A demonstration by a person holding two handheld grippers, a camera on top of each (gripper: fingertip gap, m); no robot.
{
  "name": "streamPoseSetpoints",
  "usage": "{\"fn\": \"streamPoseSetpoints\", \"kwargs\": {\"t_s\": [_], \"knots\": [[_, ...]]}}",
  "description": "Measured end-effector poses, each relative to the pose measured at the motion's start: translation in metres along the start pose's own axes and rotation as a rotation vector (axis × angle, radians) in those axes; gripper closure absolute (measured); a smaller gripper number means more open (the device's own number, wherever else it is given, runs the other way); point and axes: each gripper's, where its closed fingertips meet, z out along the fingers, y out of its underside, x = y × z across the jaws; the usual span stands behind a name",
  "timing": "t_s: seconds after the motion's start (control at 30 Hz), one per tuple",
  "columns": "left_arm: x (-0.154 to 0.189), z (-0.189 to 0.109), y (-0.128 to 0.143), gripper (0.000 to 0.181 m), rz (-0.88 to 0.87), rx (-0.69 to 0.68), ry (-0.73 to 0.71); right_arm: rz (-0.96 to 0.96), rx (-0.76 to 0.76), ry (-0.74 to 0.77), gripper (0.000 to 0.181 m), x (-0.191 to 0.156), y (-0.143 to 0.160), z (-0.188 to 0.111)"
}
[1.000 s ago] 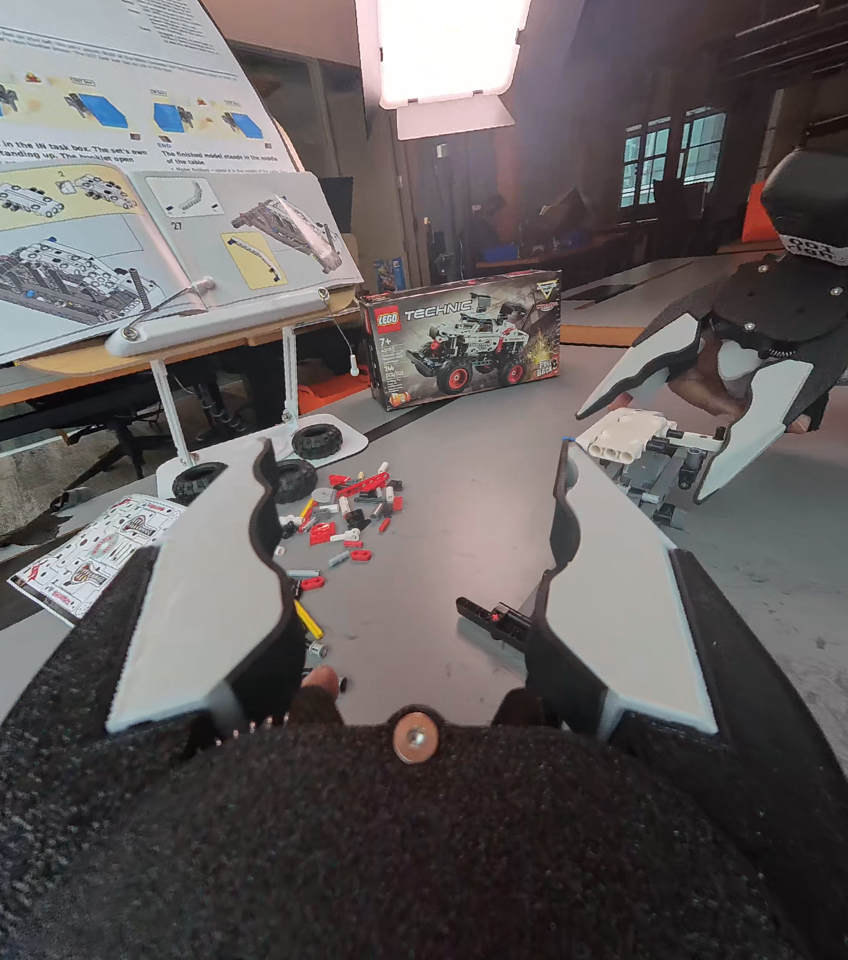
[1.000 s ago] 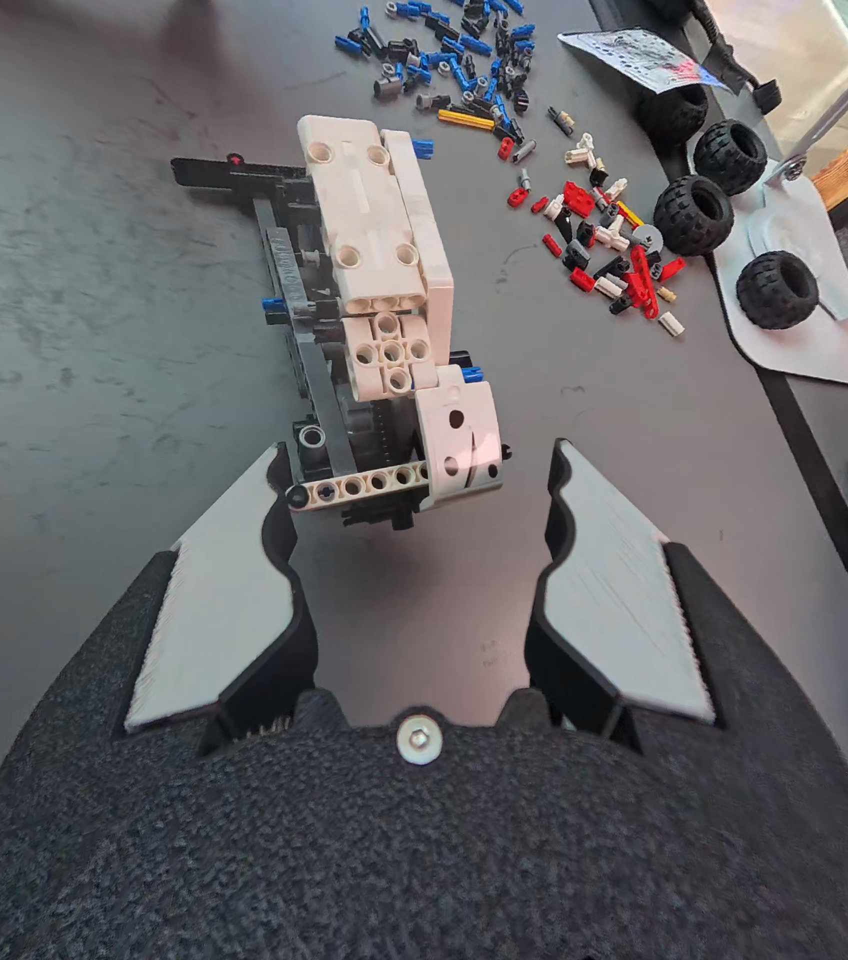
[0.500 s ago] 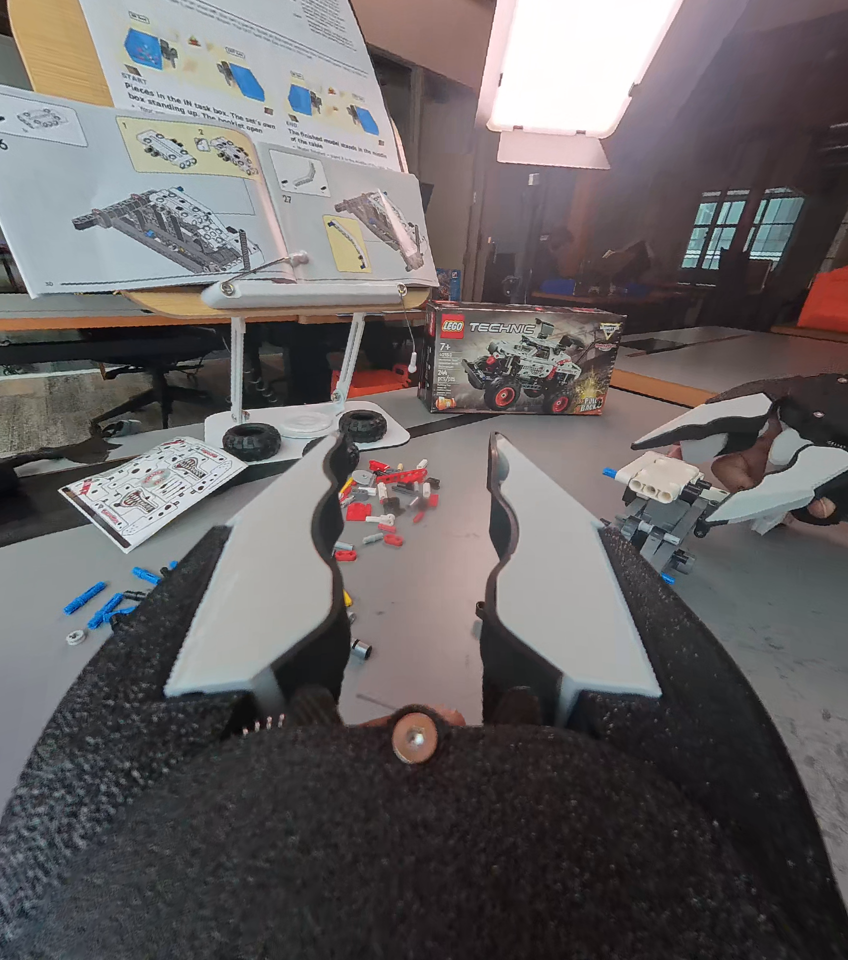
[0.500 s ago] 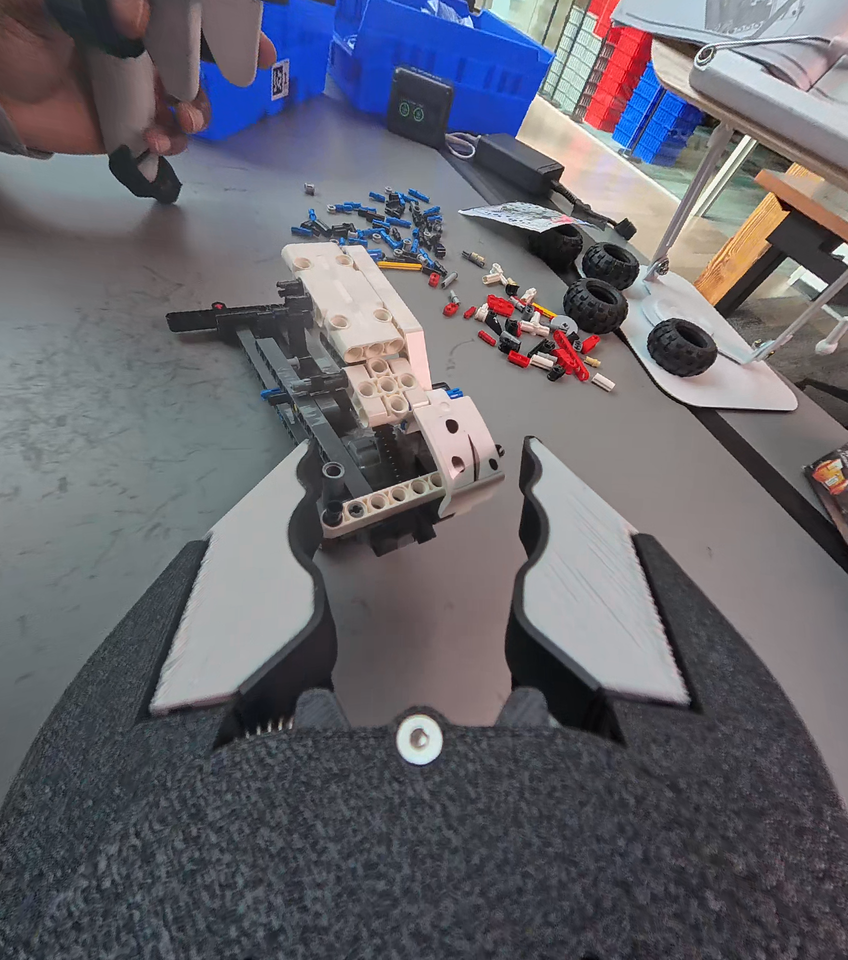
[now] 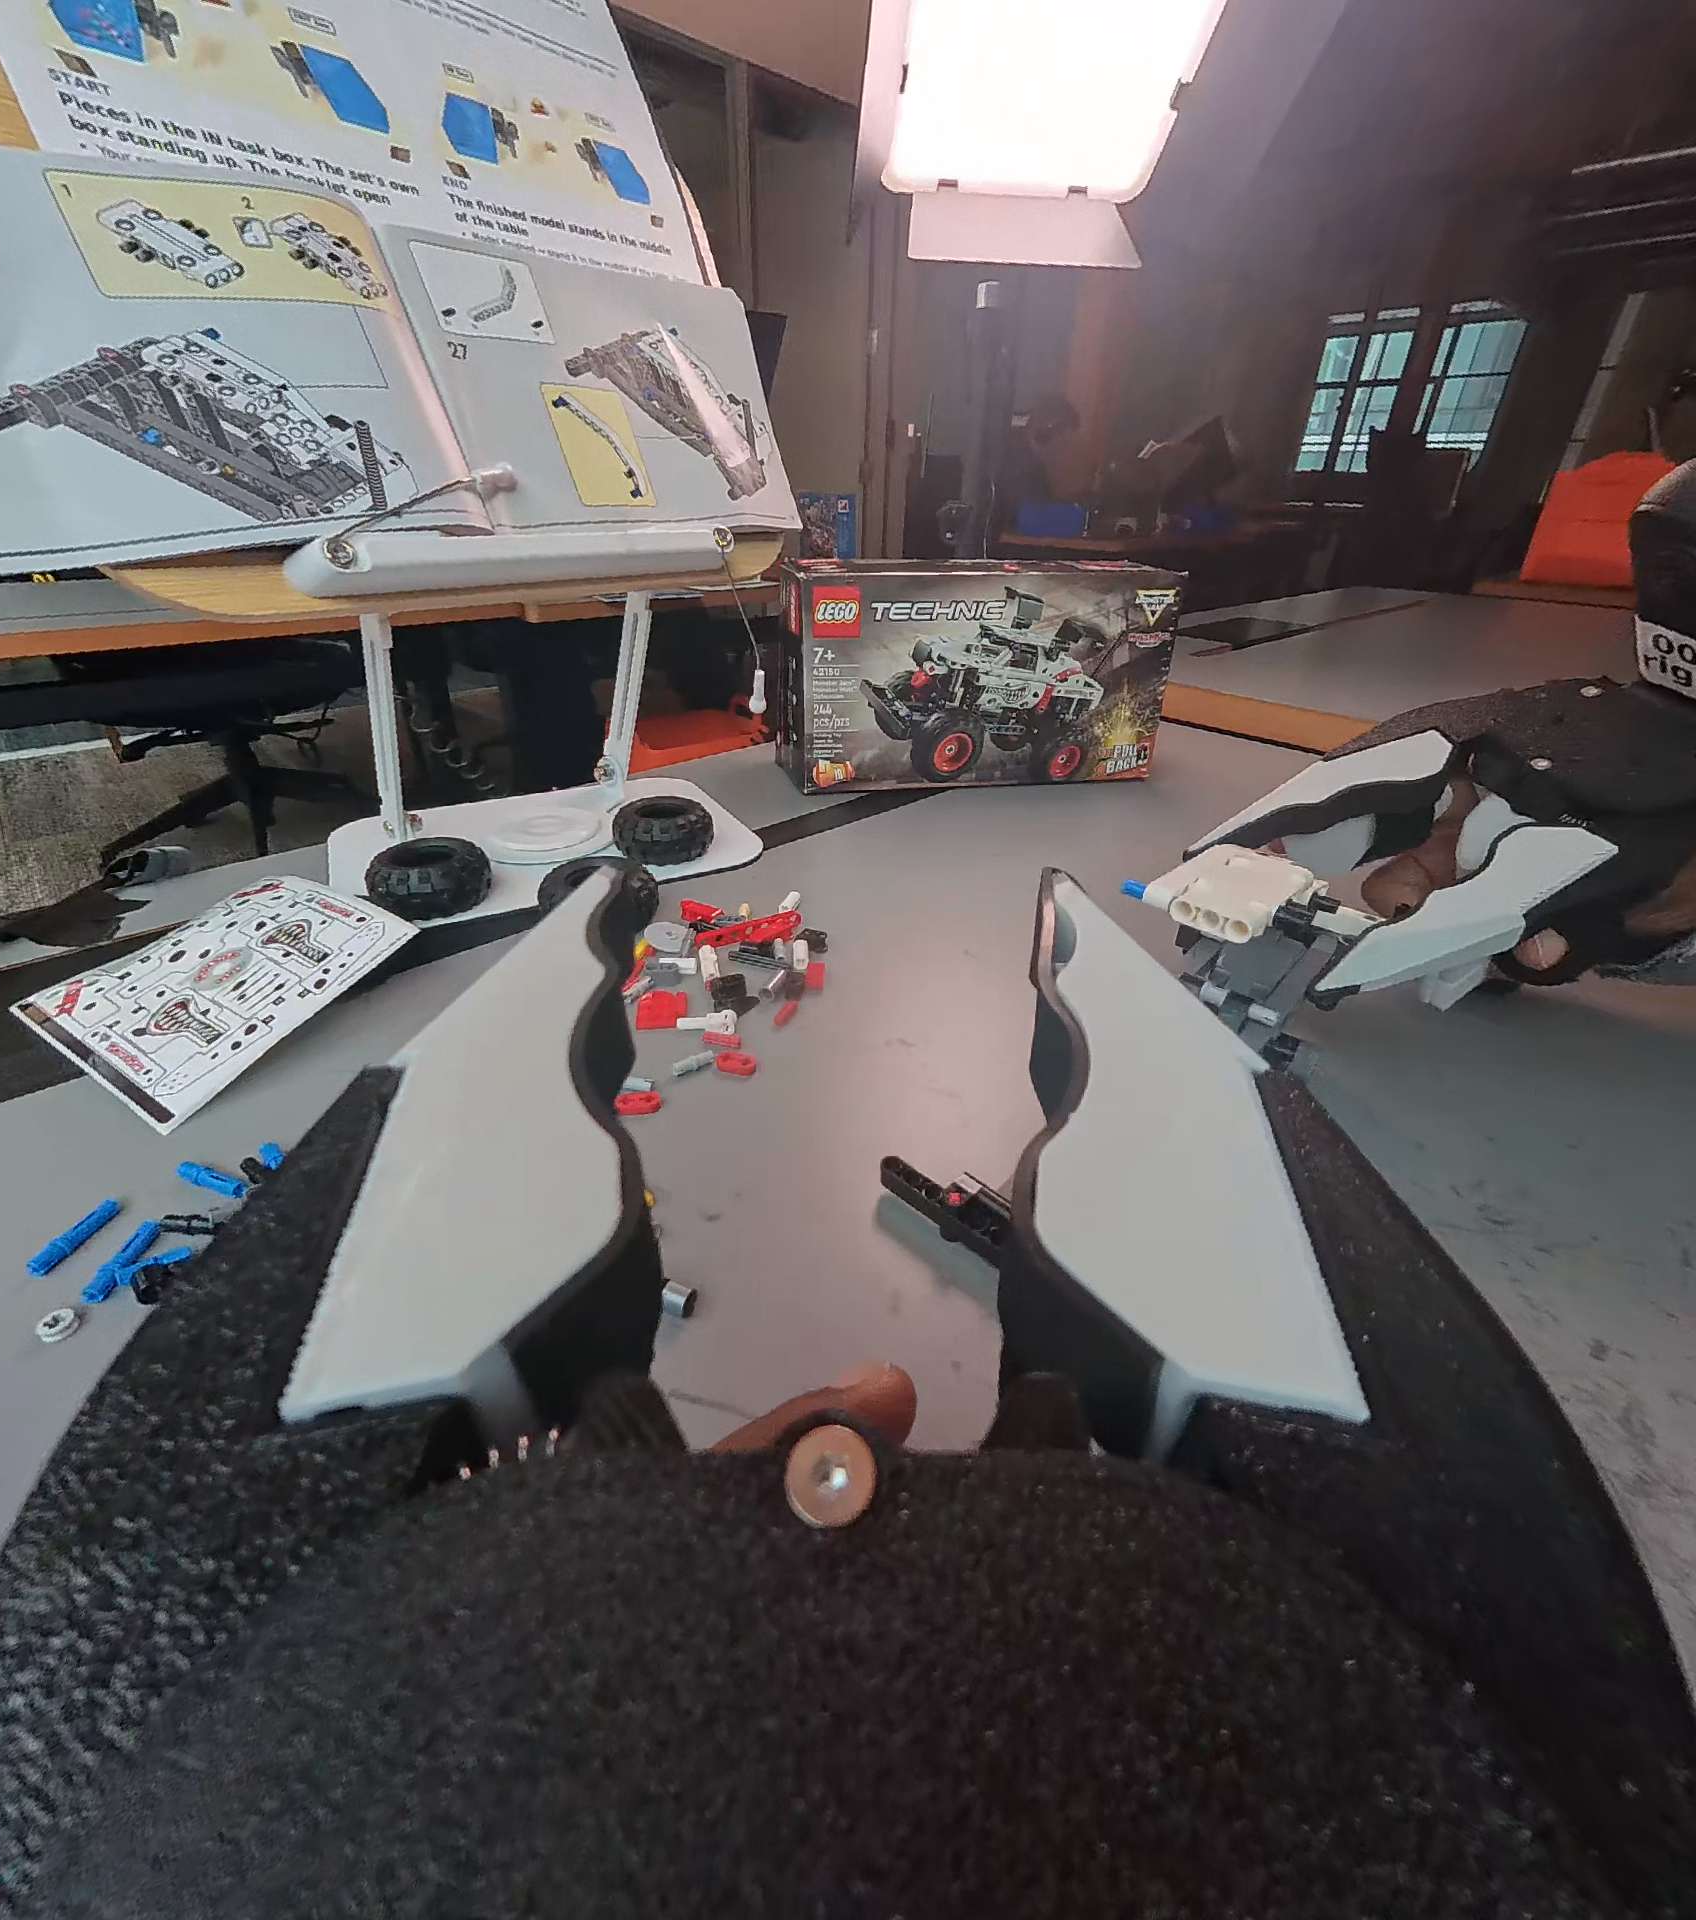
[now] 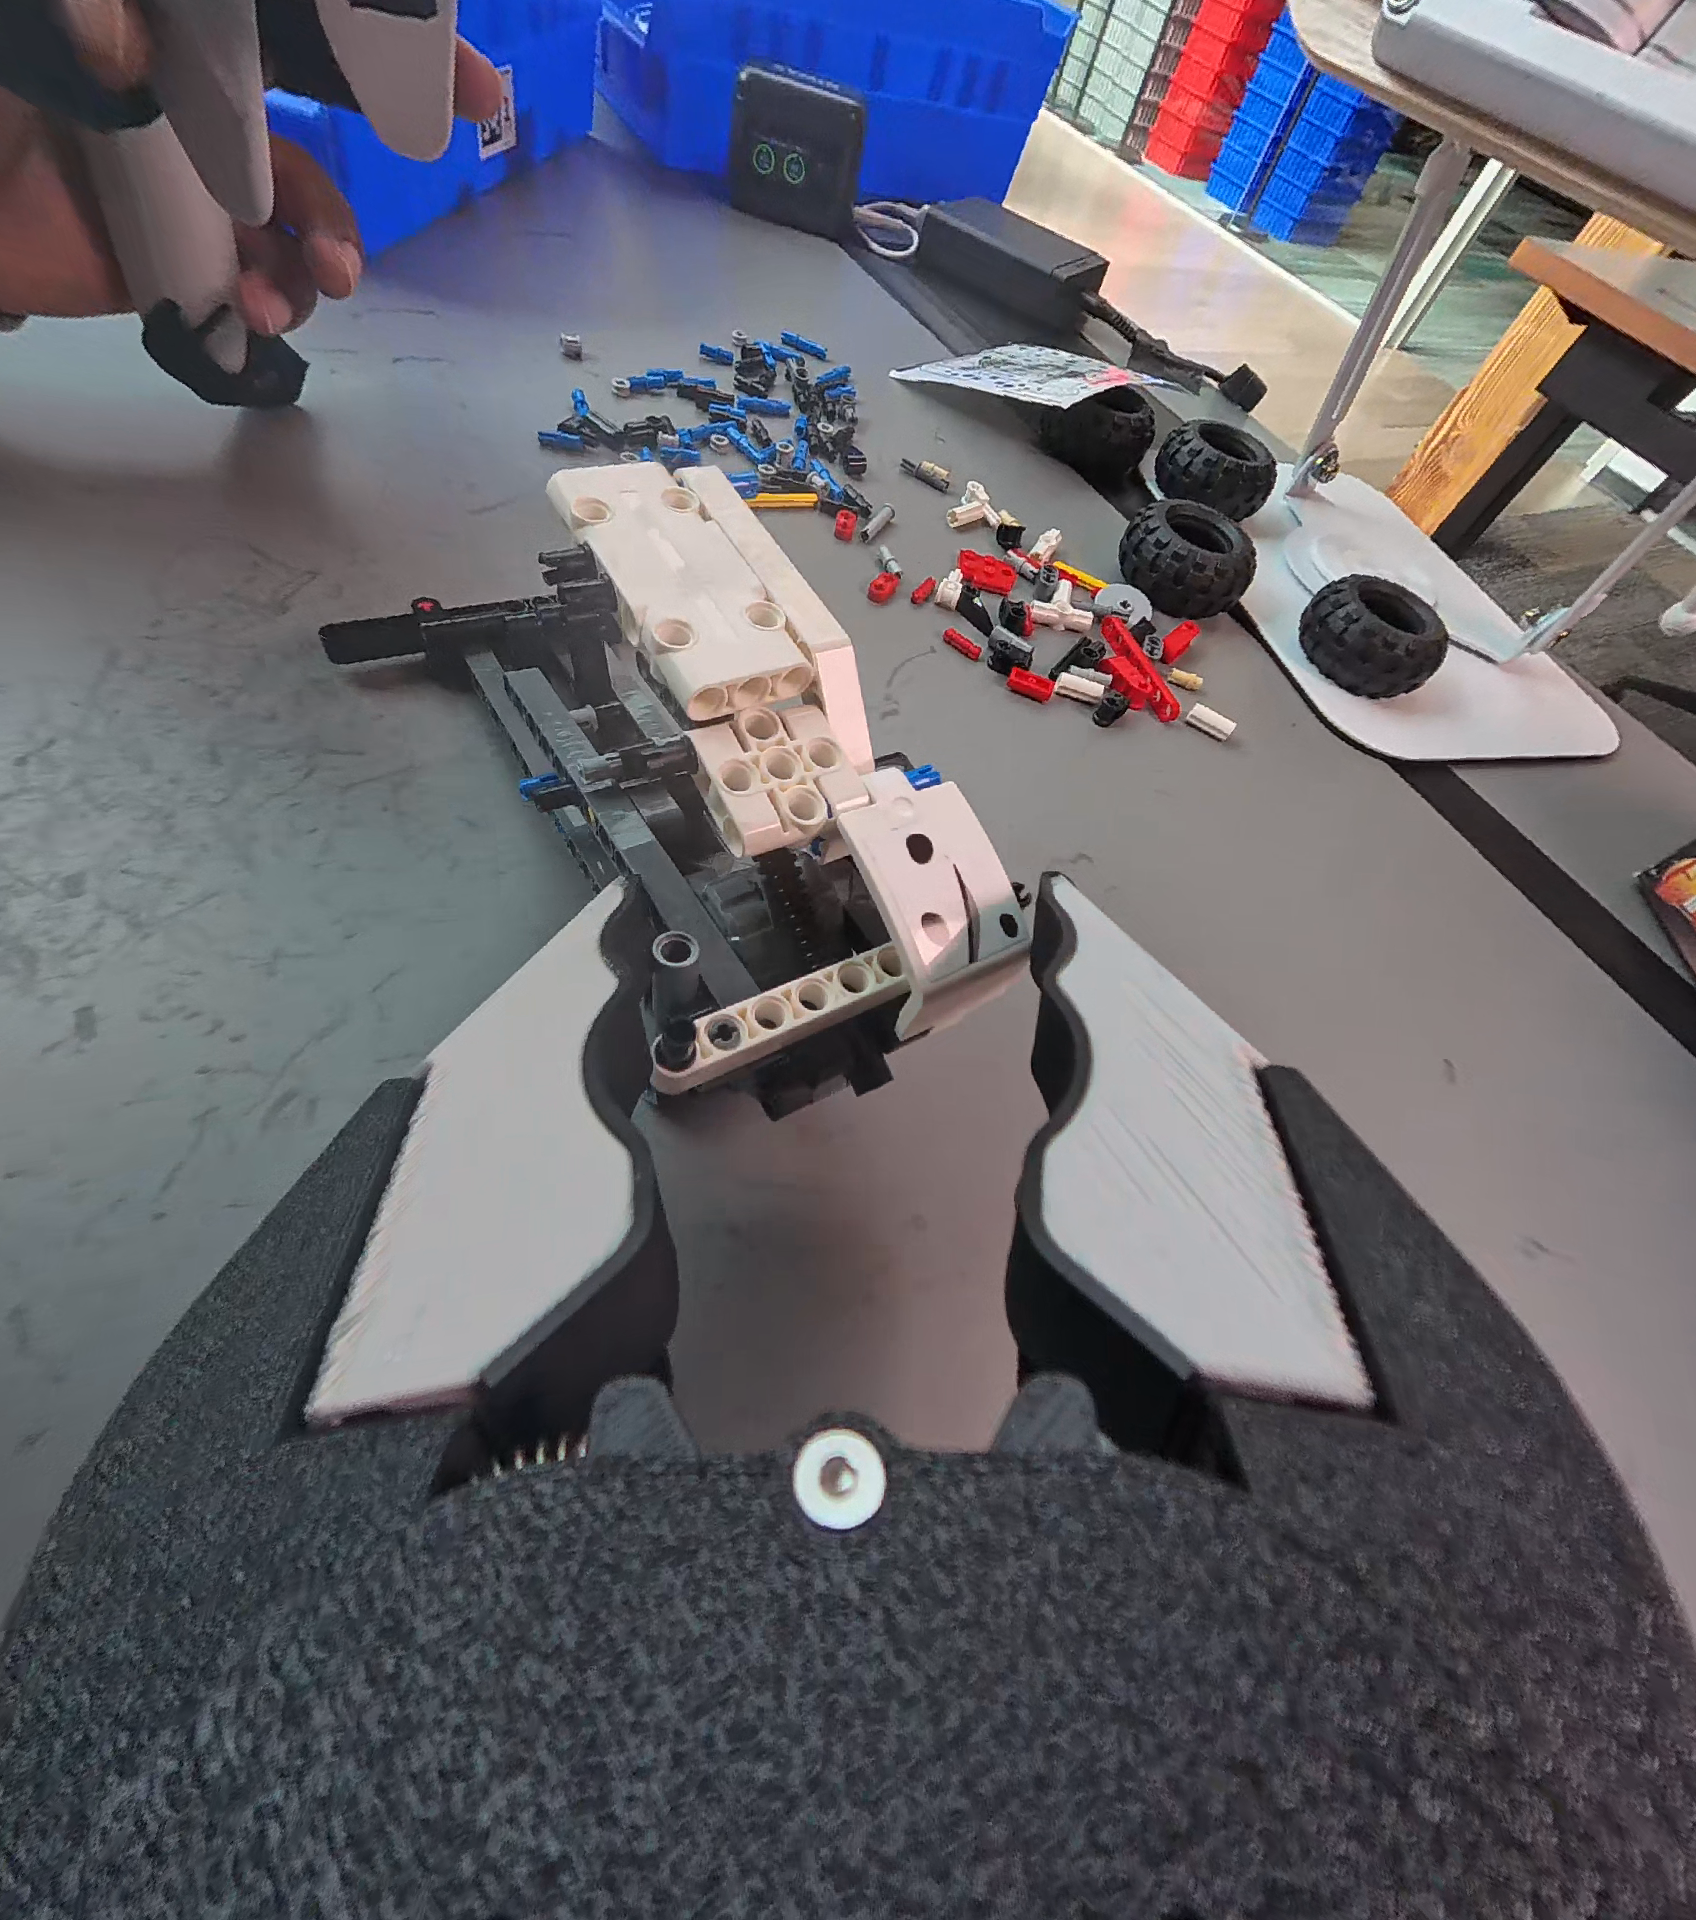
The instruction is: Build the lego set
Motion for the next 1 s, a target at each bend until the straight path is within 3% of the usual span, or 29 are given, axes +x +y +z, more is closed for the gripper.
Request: {"fn": "streamPoseSetpoints", "kwargs": {"t_s": [0.2,0.3,0.4,0.5,0.63,0.8,1.0], "knots": [[-0.002,-0.001,-0.001,0.105,-0.015,0.005,-0.006,-0.008,0.009,0.035,0.105,0.002,-0.003,0.002],[-0.004,-0.001,0.000,0.100,-0.015,0.001,-0.023,0.063,0.119,-0.060,0.093,-0.001,-0.032,-0.015],[-0.009,-0.002,-0.002,0.097,-0.025,0.007,-0.051,0.139,0.303,-0.029,0.115,0.025,-0.081,-0.041],[-0.012,-0.003,-0.003,0.099,-0.045,0.013,-0.057,0.165,0.349,0.082,0.136,0.061,-0.105,-0.039],[-0.013,-0.004,-0.004,0.100,-0.057,0.014,-0.060,0.115,0.361,0.261,0.149,0.112,-0.134,-0.007],[-0.012,-0.004,-0.003,0.100,-0.063,0.002,-0.057,0.026,0.432,0.396,0.177,0.174,-0.198,0.054],[-0.010,-0.004,-0.001,0.101,-0.054,-0.007,-0.047,0.033,0.352,0.451,0.180,0.243,-0.234,0.138]]}}
